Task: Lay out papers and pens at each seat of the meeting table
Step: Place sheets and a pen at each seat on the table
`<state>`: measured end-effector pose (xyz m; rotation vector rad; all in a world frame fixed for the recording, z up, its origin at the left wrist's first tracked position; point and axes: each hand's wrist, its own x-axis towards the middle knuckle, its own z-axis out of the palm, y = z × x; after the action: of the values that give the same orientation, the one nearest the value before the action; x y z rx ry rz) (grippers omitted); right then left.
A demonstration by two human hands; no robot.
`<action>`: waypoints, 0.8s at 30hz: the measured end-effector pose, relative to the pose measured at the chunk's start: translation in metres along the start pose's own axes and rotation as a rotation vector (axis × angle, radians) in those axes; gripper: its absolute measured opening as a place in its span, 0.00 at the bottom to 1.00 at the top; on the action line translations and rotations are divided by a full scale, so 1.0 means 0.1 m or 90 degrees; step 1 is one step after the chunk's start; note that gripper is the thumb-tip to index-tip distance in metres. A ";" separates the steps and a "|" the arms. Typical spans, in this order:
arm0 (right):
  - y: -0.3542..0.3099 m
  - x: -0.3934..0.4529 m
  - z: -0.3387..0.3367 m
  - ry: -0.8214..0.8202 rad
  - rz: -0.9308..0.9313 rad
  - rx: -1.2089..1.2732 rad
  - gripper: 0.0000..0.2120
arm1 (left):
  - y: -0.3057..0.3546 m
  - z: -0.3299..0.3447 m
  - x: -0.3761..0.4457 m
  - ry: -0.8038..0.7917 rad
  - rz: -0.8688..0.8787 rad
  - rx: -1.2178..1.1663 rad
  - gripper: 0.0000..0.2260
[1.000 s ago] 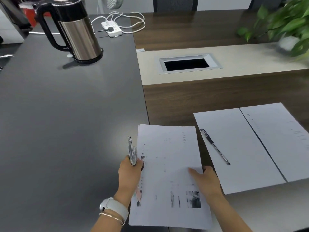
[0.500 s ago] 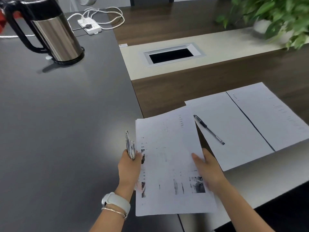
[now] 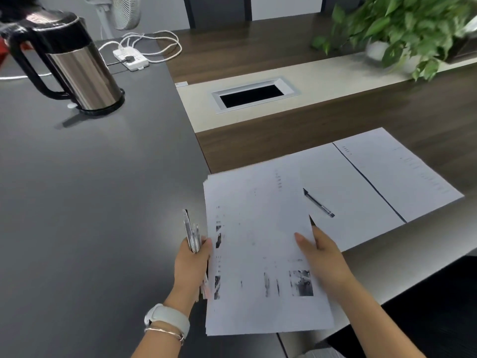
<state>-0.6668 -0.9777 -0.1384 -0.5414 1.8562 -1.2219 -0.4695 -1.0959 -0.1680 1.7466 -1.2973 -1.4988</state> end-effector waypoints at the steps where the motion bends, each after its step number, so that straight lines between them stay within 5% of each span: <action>1: -0.07 -0.03 -0.05 0.006 -0.009 0.021 0.07 | 0.07 -0.02 -0.05 -0.008 0.015 -0.033 0.02; 12: -0.59 -0.89 -1.31 0.062 -0.152 0.188 0.06 | 1.11 0.27 -1.33 -0.110 0.263 -0.125 0.05; 24: 0.41 -2.71 -3.99 0.154 -0.178 0.259 0.09 | 0.57 2.12 -3.79 -0.293 0.291 -0.188 0.10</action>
<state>-0.8383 -0.5494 0.0075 -0.4500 1.6907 -1.8689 -0.6666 -0.7423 -0.0001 0.8694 -1.4712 -1.7512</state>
